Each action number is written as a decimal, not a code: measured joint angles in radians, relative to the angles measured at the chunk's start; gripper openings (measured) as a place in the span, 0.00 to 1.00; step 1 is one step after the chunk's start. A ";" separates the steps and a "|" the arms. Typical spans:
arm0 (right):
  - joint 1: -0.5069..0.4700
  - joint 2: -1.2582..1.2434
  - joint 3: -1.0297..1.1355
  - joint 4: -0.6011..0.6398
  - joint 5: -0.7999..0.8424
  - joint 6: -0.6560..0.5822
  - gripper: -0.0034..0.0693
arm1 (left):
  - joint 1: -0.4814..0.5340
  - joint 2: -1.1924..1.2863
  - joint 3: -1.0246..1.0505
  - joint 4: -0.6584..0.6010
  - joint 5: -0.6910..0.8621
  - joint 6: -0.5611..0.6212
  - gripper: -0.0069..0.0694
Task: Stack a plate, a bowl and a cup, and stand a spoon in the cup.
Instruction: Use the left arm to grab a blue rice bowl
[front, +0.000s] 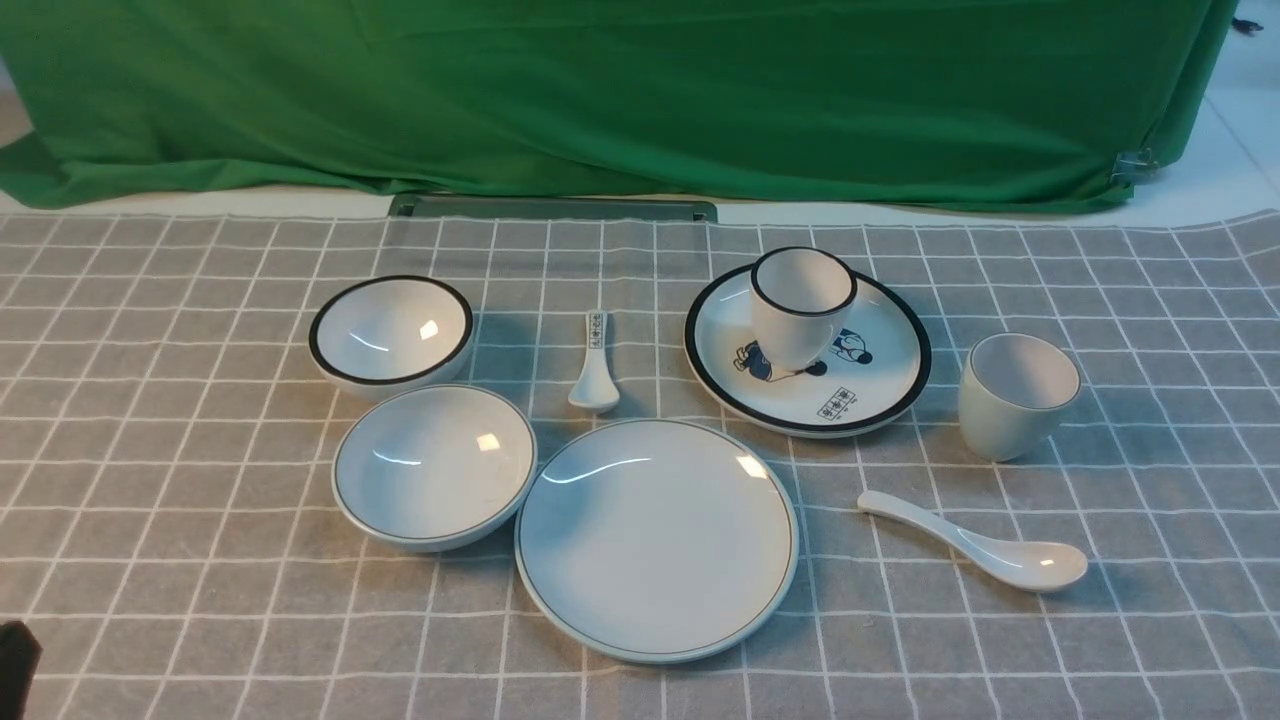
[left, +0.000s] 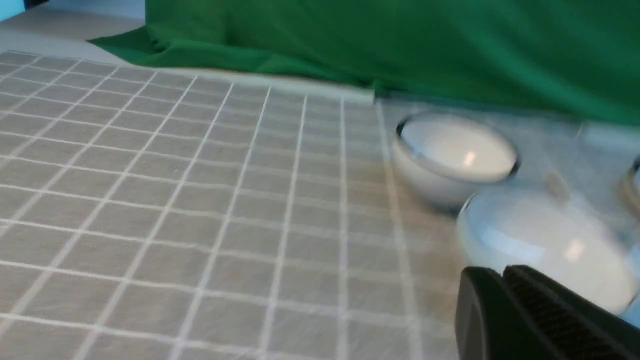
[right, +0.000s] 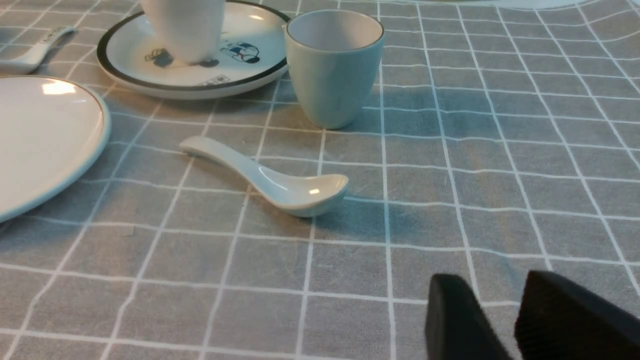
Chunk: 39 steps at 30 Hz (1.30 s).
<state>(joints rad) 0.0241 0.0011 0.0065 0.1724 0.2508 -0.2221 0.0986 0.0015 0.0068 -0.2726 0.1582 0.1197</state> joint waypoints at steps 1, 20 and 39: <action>0.000 0.000 0.000 0.000 0.000 0.000 0.38 | 0.000 0.000 0.000 -0.015 -0.008 -0.005 0.11; 0.000 0.000 0.000 0.000 0.000 0.000 0.38 | -0.079 0.342 -0.446 -0.306 0.354 0.264 0.11; 0.000 0.000 0.000 0.159 -0.251 0.366 0.38 | -0.576 1.187 -0.868 0.049 0.696 0.368 0.11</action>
<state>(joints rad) 0.0241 0.0011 0.0065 0.3318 0.0000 0.1444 -0.4775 1.1886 -0.8611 -0.2236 0.8539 0.4879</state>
